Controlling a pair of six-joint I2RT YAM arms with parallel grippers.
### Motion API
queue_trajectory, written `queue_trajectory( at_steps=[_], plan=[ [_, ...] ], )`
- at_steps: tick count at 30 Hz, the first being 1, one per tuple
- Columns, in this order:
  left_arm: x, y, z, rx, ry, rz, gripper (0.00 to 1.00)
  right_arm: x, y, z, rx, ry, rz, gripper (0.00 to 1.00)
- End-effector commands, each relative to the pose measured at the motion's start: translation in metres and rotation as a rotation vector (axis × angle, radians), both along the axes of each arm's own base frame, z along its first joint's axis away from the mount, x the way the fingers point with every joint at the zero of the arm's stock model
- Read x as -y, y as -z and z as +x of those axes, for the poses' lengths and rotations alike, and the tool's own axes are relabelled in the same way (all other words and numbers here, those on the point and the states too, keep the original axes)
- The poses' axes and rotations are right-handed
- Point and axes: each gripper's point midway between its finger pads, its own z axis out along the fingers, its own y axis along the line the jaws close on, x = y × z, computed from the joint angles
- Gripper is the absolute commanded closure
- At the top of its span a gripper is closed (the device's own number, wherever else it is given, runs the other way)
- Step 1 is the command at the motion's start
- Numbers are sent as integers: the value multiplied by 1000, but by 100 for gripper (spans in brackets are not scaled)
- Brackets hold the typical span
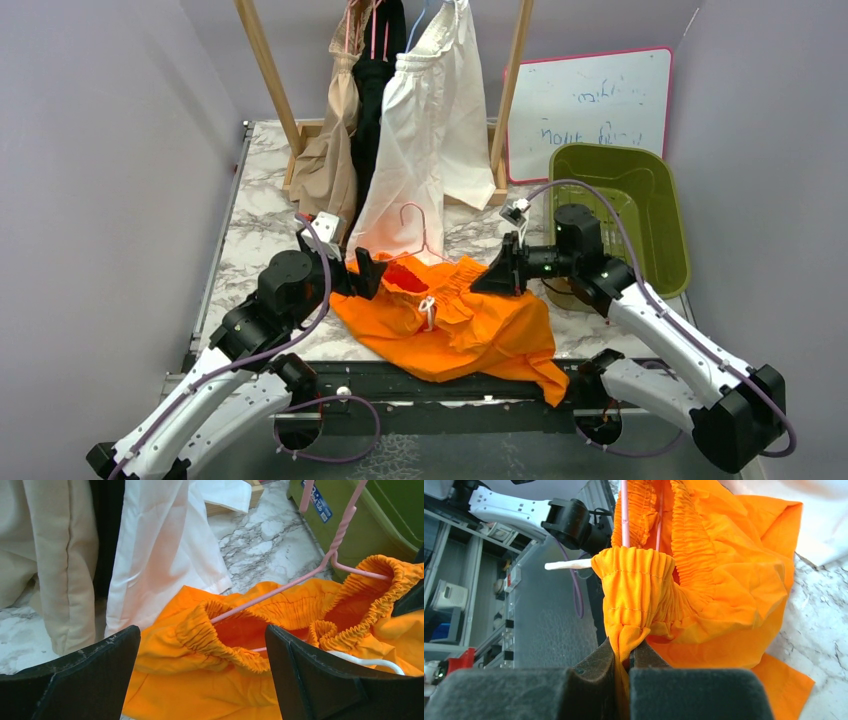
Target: Remove the shorts from the hanger
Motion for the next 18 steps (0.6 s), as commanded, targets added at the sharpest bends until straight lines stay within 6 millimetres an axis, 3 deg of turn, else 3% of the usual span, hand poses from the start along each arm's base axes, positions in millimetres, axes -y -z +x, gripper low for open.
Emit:
queue_trajectory(
  at_steps=[1, 8, 13, 18],
  plan=[
    [10, -7, 0, 36, 58, -17, 4, -13, -26, -5, -6, -89, 76, 99],
    [23, -11, -9, 42, 153, -37, 6, -25, -5, -9, -49, -101, 27, 99],
    [57, -49, -42, 145, 387, -281, 8, -35, 0, -14, -46, -114, 21, 99],
    [88, -38, -33, -5, 455, -303, 19, -45, -5, -23, -42, -130, 15, 99]
  ],
)
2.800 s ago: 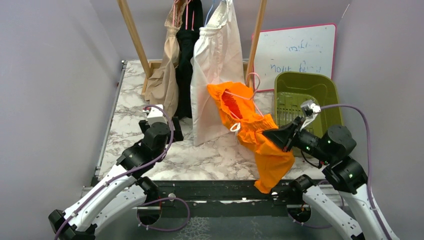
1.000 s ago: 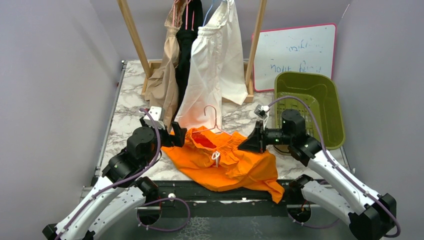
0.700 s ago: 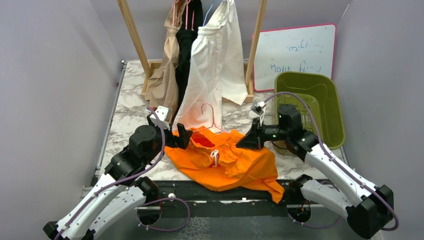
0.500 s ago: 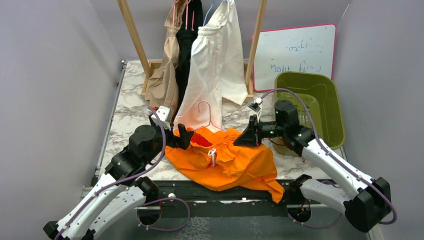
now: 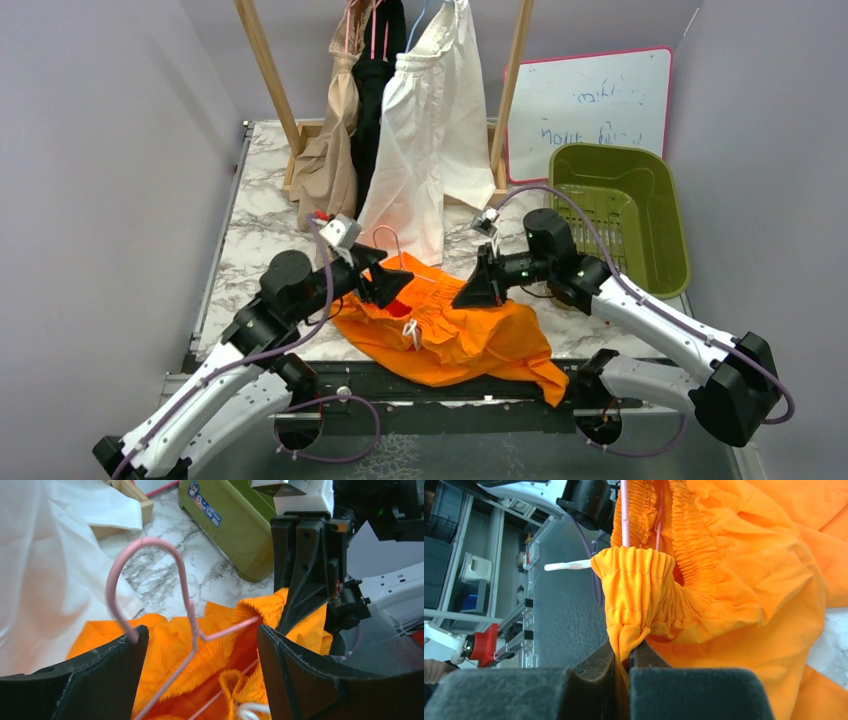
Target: Remove the shorts from the hanger
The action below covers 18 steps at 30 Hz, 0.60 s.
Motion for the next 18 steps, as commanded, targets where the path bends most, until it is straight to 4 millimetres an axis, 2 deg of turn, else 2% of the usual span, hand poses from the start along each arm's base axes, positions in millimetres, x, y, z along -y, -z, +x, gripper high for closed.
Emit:
queue_trajectory(
  at_steps=[1, 3, 5, 7, 12, 13, 15, 17, 18],
  plan=[
    [35, -11, 3, -76, 119, -75, 22, -11, -13, -2, 40, -2, 32, 99],
    [37, -10, 10, -84, 93, -82, 30, -11, -16, -4, 43, -4, 45, 99],
    [38, -12, 14, -78, 81, -75, 49, -12, -18, -4, 36, 3, 47, 99],
    [35, -10, 16, -73, 58, -66, 60, -11, -19, -5, 37, 7, 50, 99],
    [34, 0, 16, -83, 56, -51, 98, -6, -32, -6, 70, 32, 62, 99],
    [36, -1, 14, -80, 71, -50, 100, -5, -35, -6, 73, 37, 61, 99],
    [38, -8, 11, -71, 99, -48, 100, -5, -41, -5, 84, 48, 68, 88],
    [37, -16, 10, -72, 96, -41, 100, -6, -54, 4, 120, 68, 59, 61],
    [34, -19, 10, -70, 87, -25, 100, -6, -62, 7, 131, 70, 33, 52]
  ],
)
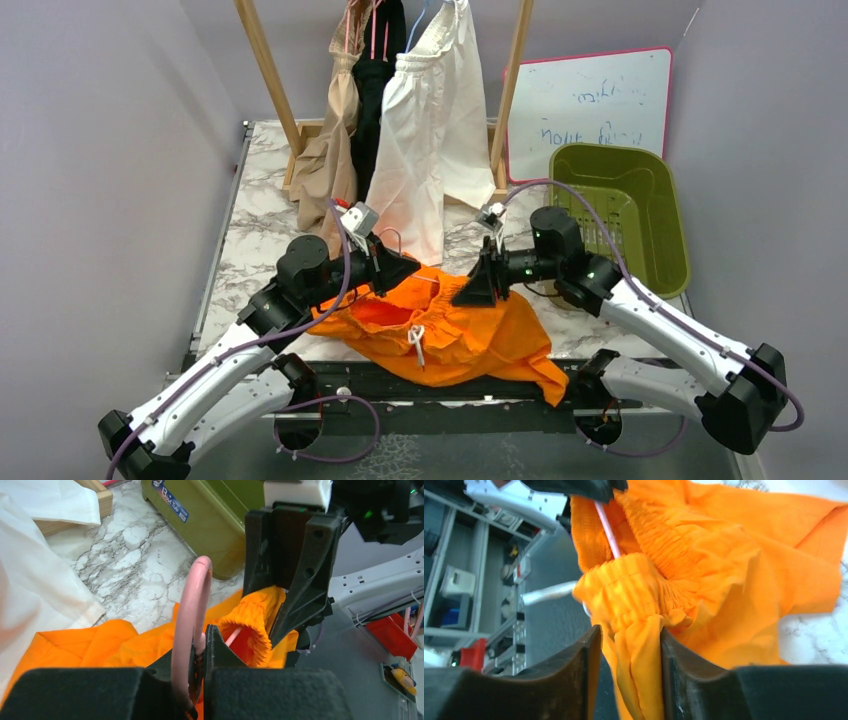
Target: Remove the shorts from the hanger
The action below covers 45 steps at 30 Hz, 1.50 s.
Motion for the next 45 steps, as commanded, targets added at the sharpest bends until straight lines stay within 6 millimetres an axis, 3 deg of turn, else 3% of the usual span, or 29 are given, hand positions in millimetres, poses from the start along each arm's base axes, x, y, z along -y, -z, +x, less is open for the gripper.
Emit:
queue_trajectory(
  at_steps=[1, 5, 10, 13, 21, 30, 38, 41, 43, 45],
  plan=[
    [-10, -18, 8, 47, -48, 59, 100, -6, -56, 17, 124, 25, 8, 47],
    [-23, -25, 26, 102, -147, 134, 100, -12, -74, 37, 171, 22, -79, 36],
    [-38, -38, 56, 158, -294, 204, 100, -7, -51, 69, 213, 121, -229, 35],
    [-38, -42, 65, 171, -316, 228, 100, -6, -49, 81, 224, 185, -261, 34],
    [-18, -40, 62, 157, -219, 226, 100, -17, -45, 100, 236, 298, -276, 32],
    [-22, -28, 60, 110, -248, 211, 100, -43, -17, 115, 269, 322, -376, 27],
    [-23, -17, 56, 63, -252, 197, 100, -48, -21, 135, 363, 456, -428, 26],
    [-26, -19, 53, 56, -264, 166, 100, -44, -8, 149, 332, 558, -496, 33],
    [-32, -19, 54, 48, -295, 173, 100, -49, -4, 150, 302, 563, -486, 52],
    [-39, -24, 54, 55, -332, 153, 100, -52, 1, 151, 292, 566, -487, 64]
  ],
)
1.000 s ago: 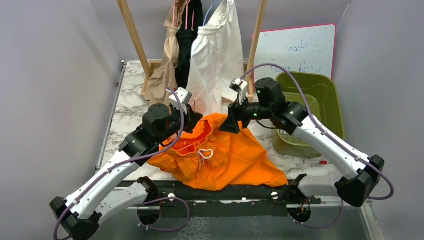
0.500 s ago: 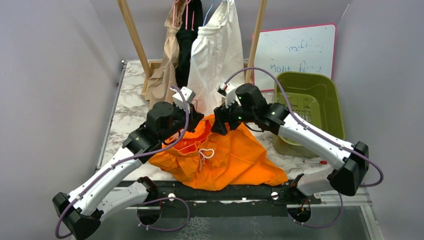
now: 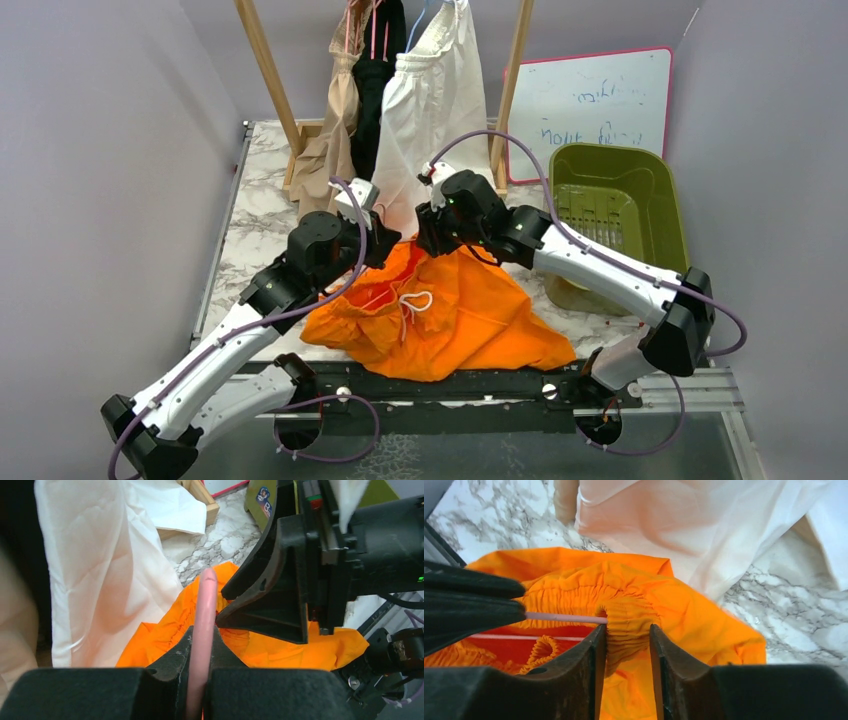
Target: Remove the shorts from the hanger
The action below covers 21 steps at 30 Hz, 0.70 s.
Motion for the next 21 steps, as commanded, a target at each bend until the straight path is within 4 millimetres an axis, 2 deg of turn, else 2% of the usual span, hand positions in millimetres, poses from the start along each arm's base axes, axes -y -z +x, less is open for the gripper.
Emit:
queue_trajectory(
  at_steps=[1, 2, 4, 7, 10, 12, 14, 17, 19, 21],
  plan=[
    [-13, -24, -1, 54, -67, -83, 100, 1, 6, 22, 24, 119, -14, 74],
    [-16, -26, -1, 68, -75, -80, 100, 4, 7, 25, 33, 134, -27, 84],
    [-26, -28, 1, 86, -117, -61, 100, 9, 3, 30, 55, 159, -45, 97],
    [-36, -34, 2, 113, -155, -44, 100, 13, -12, 35, 102, 169, -50, 99],
    [-41, -49, 3, 158, -171, -49, 100, 18, -44, 48, 207, 196, -43, 99],
    [-43, -74, 8, 225, -184, -57, 100, 18, -77, 58, 285, 212, -19, 99],
    [-43, -112, 13, 289, -187, -57, 100, 12, -121, 64, 363, 203, 45, 99],
    [-39, -160, 17, 365, -168, -43, 100, 5, -182, 63, 455, 171, 155, 99],
    [-38, -182, 16, 414, -153, -52, 100, 0, -206, 58, 476, 138, 214, 99],
    [-40, -190, 16, 436, -154, -44, 100, -3, -206, 54, 465, 121, 230, 99]
  ],
)
